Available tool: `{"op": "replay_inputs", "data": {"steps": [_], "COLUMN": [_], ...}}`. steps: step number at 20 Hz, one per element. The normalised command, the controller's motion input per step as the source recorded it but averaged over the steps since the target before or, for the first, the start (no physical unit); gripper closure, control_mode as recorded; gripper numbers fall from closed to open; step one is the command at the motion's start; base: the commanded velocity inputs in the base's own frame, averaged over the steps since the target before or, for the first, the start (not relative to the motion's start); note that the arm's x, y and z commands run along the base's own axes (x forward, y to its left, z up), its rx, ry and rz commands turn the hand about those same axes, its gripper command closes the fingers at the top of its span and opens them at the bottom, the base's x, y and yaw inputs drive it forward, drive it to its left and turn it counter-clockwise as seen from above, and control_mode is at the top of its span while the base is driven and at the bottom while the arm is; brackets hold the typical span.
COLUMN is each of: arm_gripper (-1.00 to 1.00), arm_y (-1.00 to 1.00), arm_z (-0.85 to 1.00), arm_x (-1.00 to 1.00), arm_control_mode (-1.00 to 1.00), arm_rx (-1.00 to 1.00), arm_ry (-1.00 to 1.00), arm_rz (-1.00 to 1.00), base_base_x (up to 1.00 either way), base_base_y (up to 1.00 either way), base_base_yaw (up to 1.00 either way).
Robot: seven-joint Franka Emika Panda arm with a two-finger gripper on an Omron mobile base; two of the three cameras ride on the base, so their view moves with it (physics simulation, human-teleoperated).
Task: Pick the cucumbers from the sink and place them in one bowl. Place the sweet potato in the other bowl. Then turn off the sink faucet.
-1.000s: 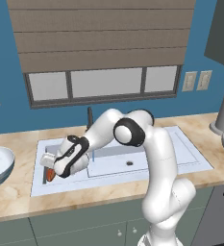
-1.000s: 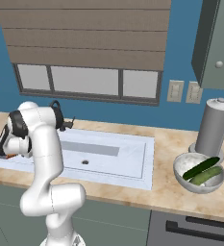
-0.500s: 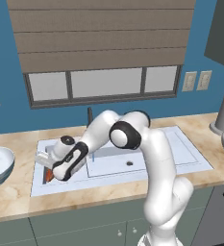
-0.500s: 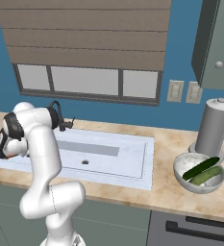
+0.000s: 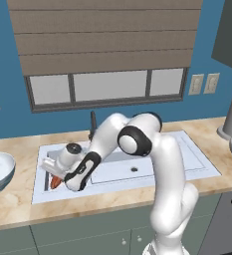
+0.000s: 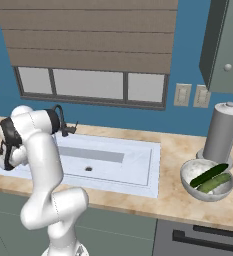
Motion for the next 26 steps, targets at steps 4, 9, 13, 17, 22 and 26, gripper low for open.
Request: {"op": "replay_inputs", "data": {"steps": [4, 9, 13, 17, 22, 26], "arm_gripper": [1.00, 1.00, 1.00, 1.00, 1.00, 1.00], "arm_y": [-0.35, -0.02, 0.04, 0.00, 0.00, -0.04], "arm_z": [0.55, 0.96, 1.00, 1.00, 1.00, 1.00], "arm_x": [-0.16, 0.12, 0.04, 0.00, -0.21, -0.22], "arm_control_mode": [-1.00, -1.00, -1.00, -1.00, -1.00, -1.00], "arm_rx": [0.02, 0.02, 0.00, 0.00, 0.00, 0.00], "arm_ry": [-0.09, -0.13, -0.11, -0.10, -0.12, -0.05], "arm_rz": [-0.05, -0.07, -0.11, -0.10, -0.06, -0.02], "base_base_x": [0.00, 0.00, 0.00, 0.00, 0.00, 0.00], "base_base_y": [0.00, 0.00, 0.00, 0.00, 0.00, 0.00], "base_base_yaw": [0.00, 0.00, 0.00, 0.00, 0.00, 0.00]}}
